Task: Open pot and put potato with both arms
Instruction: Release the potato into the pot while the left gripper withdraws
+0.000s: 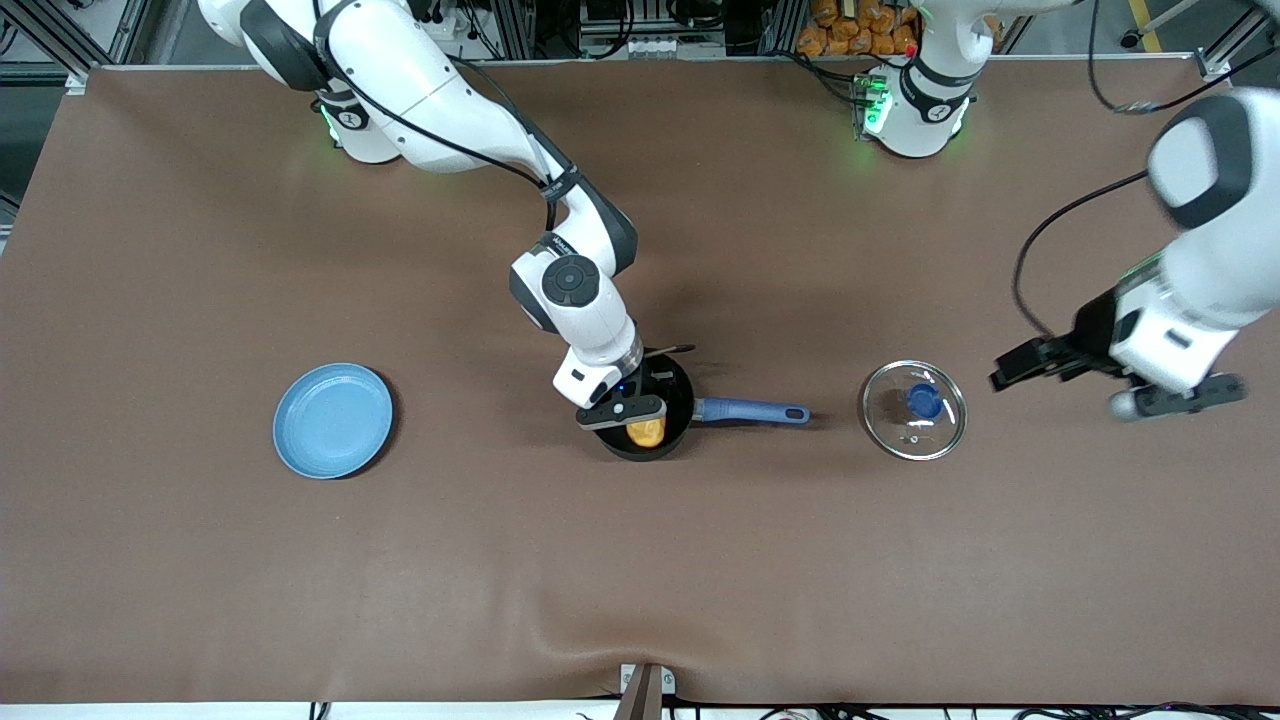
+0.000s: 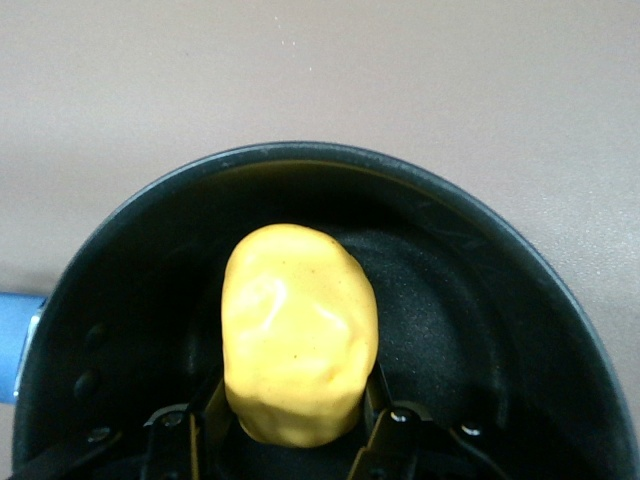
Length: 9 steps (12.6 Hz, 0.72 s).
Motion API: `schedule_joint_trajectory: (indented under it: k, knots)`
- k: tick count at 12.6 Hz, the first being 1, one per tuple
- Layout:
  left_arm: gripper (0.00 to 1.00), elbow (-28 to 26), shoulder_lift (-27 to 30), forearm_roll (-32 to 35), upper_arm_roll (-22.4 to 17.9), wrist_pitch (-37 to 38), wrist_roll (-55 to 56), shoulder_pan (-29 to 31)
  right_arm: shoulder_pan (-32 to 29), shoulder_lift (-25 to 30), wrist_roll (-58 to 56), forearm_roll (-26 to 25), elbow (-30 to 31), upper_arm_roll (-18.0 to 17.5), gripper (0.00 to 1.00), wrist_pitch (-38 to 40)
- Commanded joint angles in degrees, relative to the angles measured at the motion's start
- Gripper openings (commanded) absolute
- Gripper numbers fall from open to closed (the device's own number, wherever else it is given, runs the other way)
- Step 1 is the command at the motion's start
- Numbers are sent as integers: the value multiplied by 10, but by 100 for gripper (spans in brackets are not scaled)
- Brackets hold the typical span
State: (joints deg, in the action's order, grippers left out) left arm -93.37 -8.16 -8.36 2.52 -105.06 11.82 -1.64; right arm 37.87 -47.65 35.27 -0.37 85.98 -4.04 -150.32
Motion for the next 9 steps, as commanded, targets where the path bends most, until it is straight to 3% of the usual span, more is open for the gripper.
schedule_joint_trajectory:
  k: [1,2,3,9]
  knots:
    - [100,91,2,32,5,120,-1,0,-7,-24,0,-15,-15,-3,37,-1]
    - [100,100,10,38,5,137,-2,1,-8,-24,-5,-17,-15,-3,86,-1]
    - [100,100,23,39,6,139,-7,1,-10,-23,-6,-19,-15,-3,100,-1]
    - [100,74,75,33,11,188,-12,-2,-18,8,-24,-14,-21,-4,100,15]
